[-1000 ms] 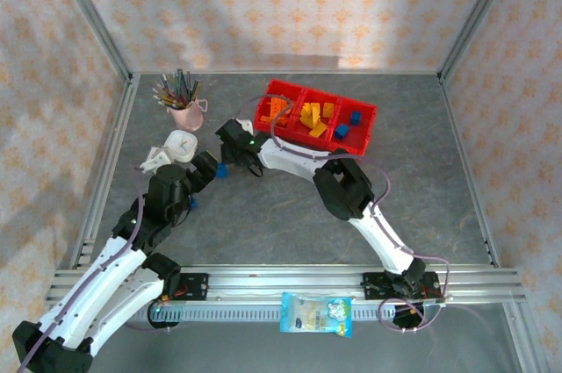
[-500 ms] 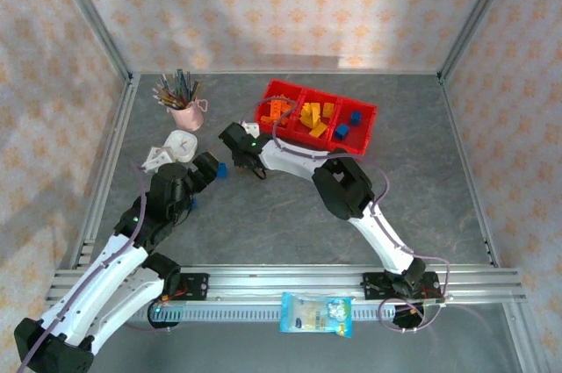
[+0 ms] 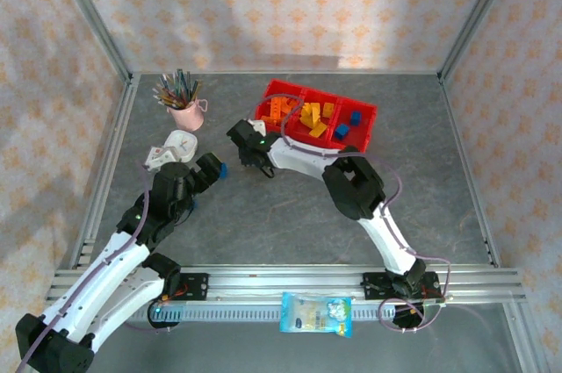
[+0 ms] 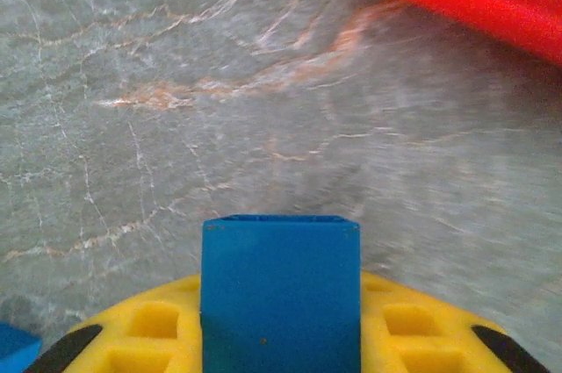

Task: Sort the legos into containers by color
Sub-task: Pick up the lego from the center of the table, then place the lego in the container.

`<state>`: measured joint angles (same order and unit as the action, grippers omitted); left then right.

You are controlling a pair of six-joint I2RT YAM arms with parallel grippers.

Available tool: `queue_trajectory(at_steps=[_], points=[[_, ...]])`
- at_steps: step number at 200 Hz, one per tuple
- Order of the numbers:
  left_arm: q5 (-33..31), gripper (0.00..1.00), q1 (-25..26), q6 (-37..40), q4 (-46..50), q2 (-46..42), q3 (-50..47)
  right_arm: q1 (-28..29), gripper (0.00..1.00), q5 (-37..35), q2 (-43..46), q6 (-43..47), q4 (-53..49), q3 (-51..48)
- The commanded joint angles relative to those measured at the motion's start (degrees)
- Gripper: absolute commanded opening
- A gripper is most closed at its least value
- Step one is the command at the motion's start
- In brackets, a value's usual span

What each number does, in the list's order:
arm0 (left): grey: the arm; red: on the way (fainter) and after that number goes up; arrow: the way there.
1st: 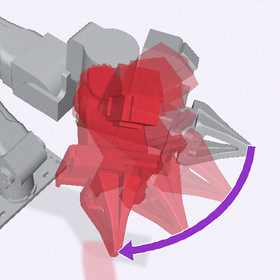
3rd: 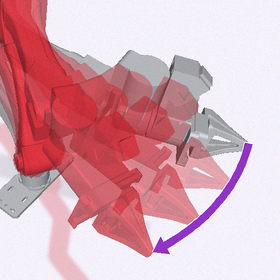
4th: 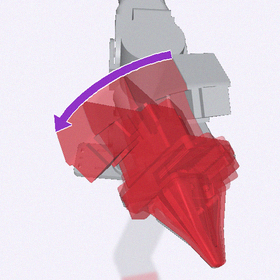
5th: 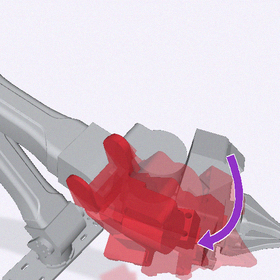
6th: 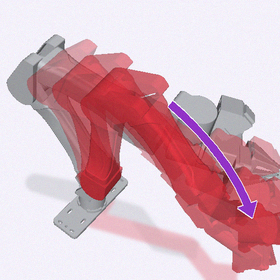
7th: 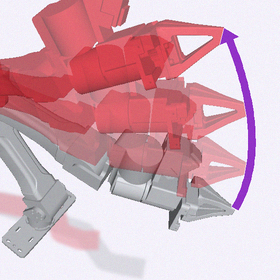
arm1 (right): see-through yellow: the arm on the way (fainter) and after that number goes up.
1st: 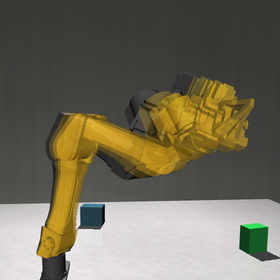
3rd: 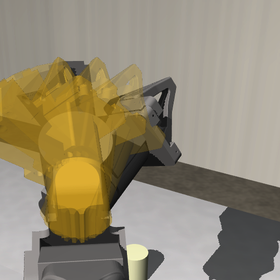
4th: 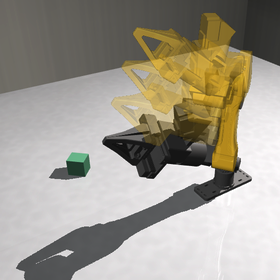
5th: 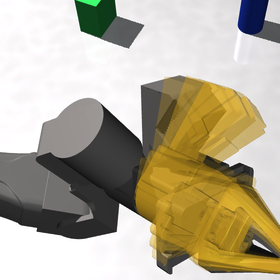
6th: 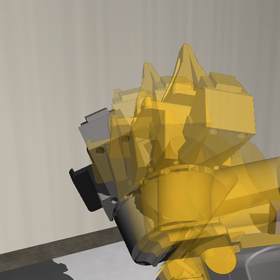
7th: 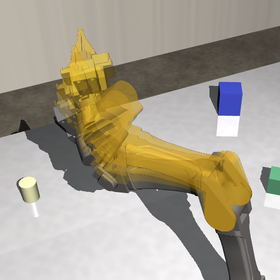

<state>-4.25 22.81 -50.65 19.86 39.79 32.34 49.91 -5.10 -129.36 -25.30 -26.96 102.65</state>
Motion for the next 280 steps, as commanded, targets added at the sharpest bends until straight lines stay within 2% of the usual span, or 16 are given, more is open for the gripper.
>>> queue_trajectory(at_steps=[1,55,92,123,151,201,253,280], points=[[2.1,0.99,-0.5,2.7,-2.1,1.2,3.0,-1.7,0.26,-1.7,9.8,-0.1,2.6,-5.1],[6.1,0.99,-0.3,4.8,-4.7,5.7,5.3,-7.4,0.28,-3.9,25.2,-1.8,3.7,-19.6],[8.9,0.99,1.0,5.4,-9.2,9.7,5.3,-13.9,0.28,-4.0,31.7,-2.6,4.1,-26.3],[10.2,0.99,2.6,6.0,-12.0,13.6,6.5,-19.7,0.29,-6.0,32.5,-1.4,3.5,-27.5],[10.7,0.99,4.8,6.1,-14.8,16.8,7.3,-25.5,0.29,-4.4,31.6,-1.0,4.3,-28.1],[11.7,0.99,7.2,5.4,-19.5,22.0,8.8,-31.7,0.3,-5.8,26.6,1.9,5.5,-26.2],[11.4,0.99,7.5,6.2,-20.1,23.7,10.1,-33.2,0.47,-7.0,23.6,4.3,5.0,-23.2],[11.2,0.99,7.5,6.4,-19.9,23.5,10.3,-33.2,0.53,-6.7,25.3,4.4,4.6,-23.2]])
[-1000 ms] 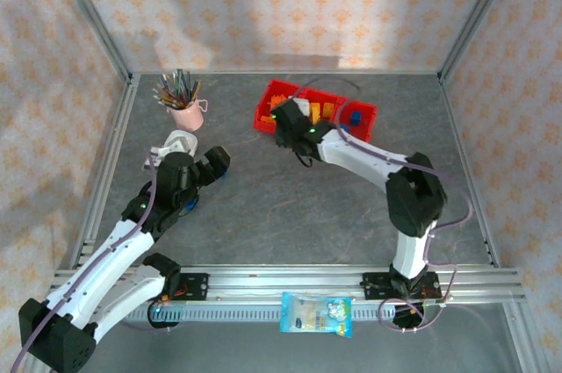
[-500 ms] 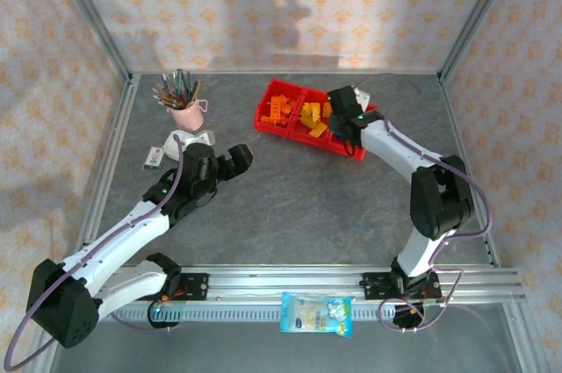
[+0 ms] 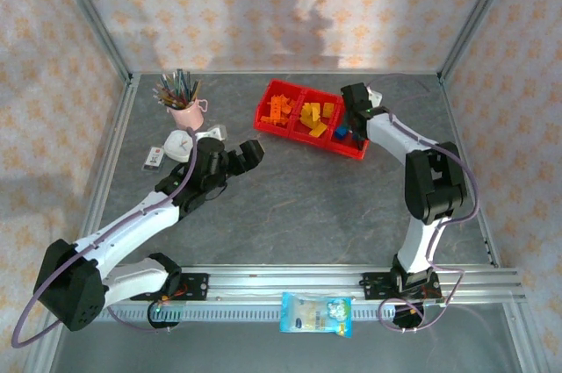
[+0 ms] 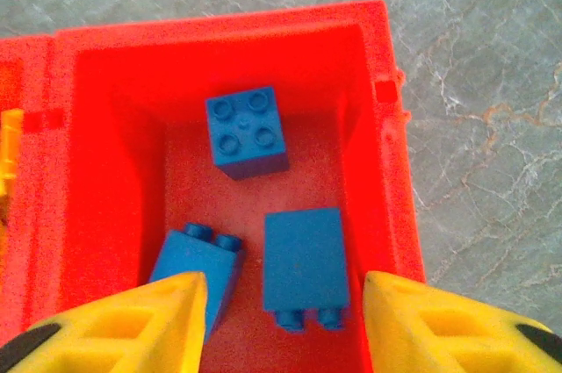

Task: Sort the legos into containers by color
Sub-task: Place the lego in the container, then pick up the lego from the middle-left of the table.

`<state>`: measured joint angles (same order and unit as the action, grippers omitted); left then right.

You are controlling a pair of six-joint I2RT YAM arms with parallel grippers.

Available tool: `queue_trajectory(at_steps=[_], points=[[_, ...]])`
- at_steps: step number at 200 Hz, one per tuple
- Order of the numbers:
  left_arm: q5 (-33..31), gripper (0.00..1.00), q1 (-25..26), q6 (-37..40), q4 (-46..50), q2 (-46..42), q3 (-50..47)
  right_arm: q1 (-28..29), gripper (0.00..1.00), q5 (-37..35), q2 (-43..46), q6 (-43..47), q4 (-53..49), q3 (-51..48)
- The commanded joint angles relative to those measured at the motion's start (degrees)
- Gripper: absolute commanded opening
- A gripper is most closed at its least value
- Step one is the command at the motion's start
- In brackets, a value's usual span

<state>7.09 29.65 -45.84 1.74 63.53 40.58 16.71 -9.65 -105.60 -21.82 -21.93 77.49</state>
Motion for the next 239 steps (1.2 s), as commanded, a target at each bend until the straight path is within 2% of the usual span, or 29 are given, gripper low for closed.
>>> queue_trajectory(at_steps=[1,40,107,135,184,239], points=[[-0.2,0.99,0.6,1.5,-1.7,-0.2,2.1,0.0,0.53,-2.2,1.6,1.0,-0.3,1.8],[-1.8,0.99,0.7,1.6,-1.4,-0.9,1.7,2.3,0.57,0.9,5.3,1.2,-0.3,0.2],[-7.4,0.99,0.5,0.9,2.9,-7.6,-1.4,13.9,0.63,4.3,9.0,0.3,0.0,-2.6],[-9.9,0.99,0.4,0.2,5.9,-11.6,-3.1,19.3,0.69,7.7,8.2,0.0,2.7,-3.3],[-14.5,0.99,-0.2,-1.6,13.4,-19.2,-4.9,27.5,0.74,11.5,2.9,-2.2,6.8,-1.7],[-20.0,0.99,-2.0,-3.6,22.9,-26.9,-4.5,34.0,0.78,14.0,-8.1,-3.6,7.5,7.9]])
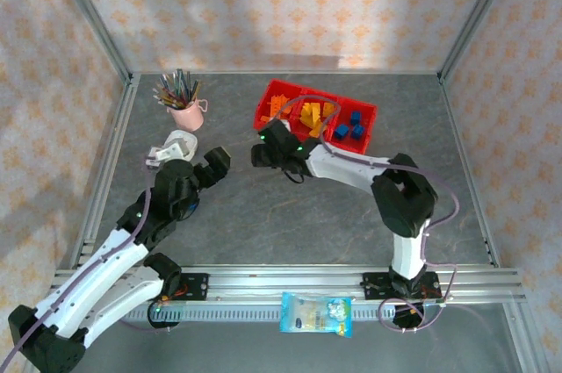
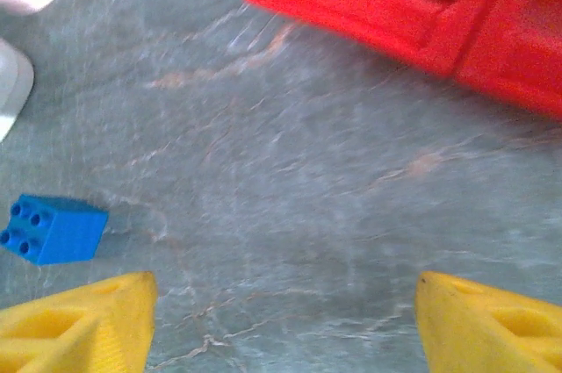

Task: Sort the legos into containers by color
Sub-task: Pick up the lego from the middle-left of the table.

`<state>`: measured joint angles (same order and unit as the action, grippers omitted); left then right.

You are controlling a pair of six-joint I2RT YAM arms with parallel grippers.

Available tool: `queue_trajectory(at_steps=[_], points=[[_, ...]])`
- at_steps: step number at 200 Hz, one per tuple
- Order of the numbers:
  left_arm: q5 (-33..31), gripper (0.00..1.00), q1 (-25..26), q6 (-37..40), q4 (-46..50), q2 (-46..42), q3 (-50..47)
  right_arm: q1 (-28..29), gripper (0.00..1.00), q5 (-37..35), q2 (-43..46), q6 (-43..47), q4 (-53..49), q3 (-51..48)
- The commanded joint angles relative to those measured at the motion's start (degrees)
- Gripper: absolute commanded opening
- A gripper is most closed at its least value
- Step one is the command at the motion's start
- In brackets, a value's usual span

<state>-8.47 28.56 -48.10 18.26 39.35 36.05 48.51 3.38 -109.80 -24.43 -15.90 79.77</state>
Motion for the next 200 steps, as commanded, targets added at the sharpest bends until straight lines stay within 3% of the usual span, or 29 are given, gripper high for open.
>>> queue_trajectory(at_steps=[1,64,153,200], points=[[-4.5,0.99,-1.0,-1.3,6.4,-2.7,0.1,2.3,0.78,1.0,-4.0,-1.0,1.4,5.8],[-7.7,0.99,-2.9,-2.4,11.8,-5.4,0.8,6.2,0.81,2.0,-17.1,-0.2,-2.1,21.4],[-7.1,0.99,-4.7,-2.6,10.8,-4.9,-0.5,7.5,0.81,-1.6,-30.3,-0.8,-11.0,36.7],[-5.2,0.99,-5.2,-2.4,8.9,-3.7,-1.1,7.6,0.68,-5.1,-25.4,-1.1,-13.4,30.6]])
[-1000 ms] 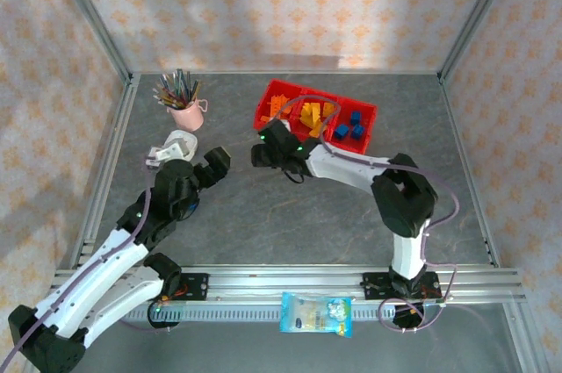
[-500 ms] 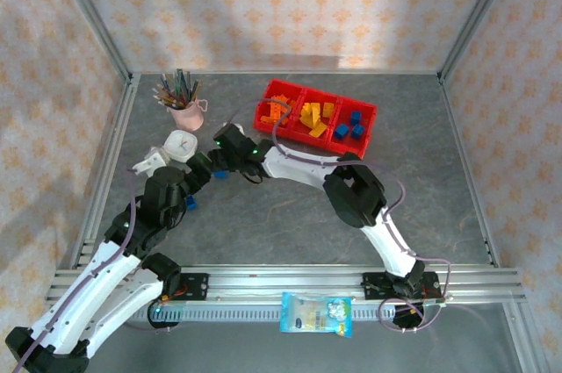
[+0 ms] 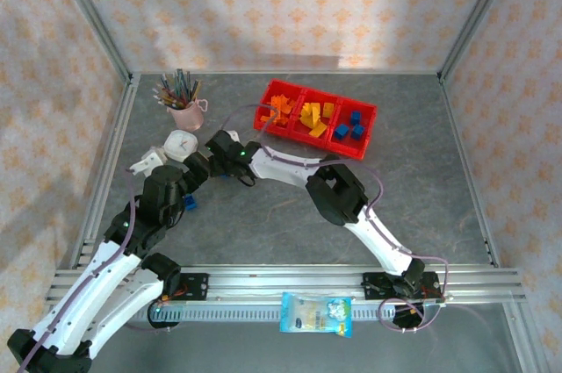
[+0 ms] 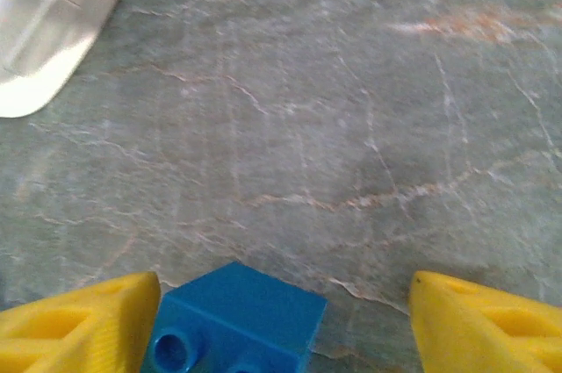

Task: Sort the legos into containers by color
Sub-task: Pick up the lego from the middle-left of the table, then place the lego in the container.

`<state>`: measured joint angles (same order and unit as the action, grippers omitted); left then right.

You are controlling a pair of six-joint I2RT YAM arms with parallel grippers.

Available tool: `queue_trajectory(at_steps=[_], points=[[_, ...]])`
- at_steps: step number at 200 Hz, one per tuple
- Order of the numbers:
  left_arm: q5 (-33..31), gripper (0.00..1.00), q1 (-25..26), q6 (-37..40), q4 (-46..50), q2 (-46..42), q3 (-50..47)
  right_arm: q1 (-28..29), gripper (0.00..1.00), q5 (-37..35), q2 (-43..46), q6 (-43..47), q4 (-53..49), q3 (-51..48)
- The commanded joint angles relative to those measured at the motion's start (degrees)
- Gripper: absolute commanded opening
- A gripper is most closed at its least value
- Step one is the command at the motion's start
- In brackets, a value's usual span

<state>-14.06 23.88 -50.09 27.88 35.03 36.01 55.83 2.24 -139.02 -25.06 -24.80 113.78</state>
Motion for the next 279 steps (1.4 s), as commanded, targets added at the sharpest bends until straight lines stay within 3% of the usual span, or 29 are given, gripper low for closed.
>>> queue_trajectory(at_steps=[1,34,87,146,166,215,279], points=[[0.5,0.99,-0.5,-0.3,-0.8,0.6,-1.0,0.3,0.68,-4.0,4.0,-0.4,-4.5,-3.6],[2.1,0.99,-0.7,-0.8,-3.3,1.4,-2.2,0.3,0.56,-6.3,7.3,-0.2,-3.6,-7.8],[3.2,0.99,-0.9,-0.6,-4.1,1.9,-2.3,0.0,0.58,-8.2,3.1,3.7,-3.5,-3.3],[3.9,0.99,-1.2,0.2,-5.0,2.1,-2.6,-0.8,0.36,-7.5,4.7,4.7,-3.3,-3.2],[4.8,0.99,-1.4,0.6,-5.6,3.0,-2.2,-1.1,0.33,-7.3,6.0,4.7,-3.7,-3.8],[8.6,0.99,-1.4,2.2,-8.3,5.6,-0.7,-2.8,0.31,-6.8,16.4,3.1,-0.4,-12.4],[16.5,0.99,-1.2,2.9,-15.2,11.4,-0.7,-12.0,0.32,-8.2,34.8,-0.5,2.8,-30.1]])
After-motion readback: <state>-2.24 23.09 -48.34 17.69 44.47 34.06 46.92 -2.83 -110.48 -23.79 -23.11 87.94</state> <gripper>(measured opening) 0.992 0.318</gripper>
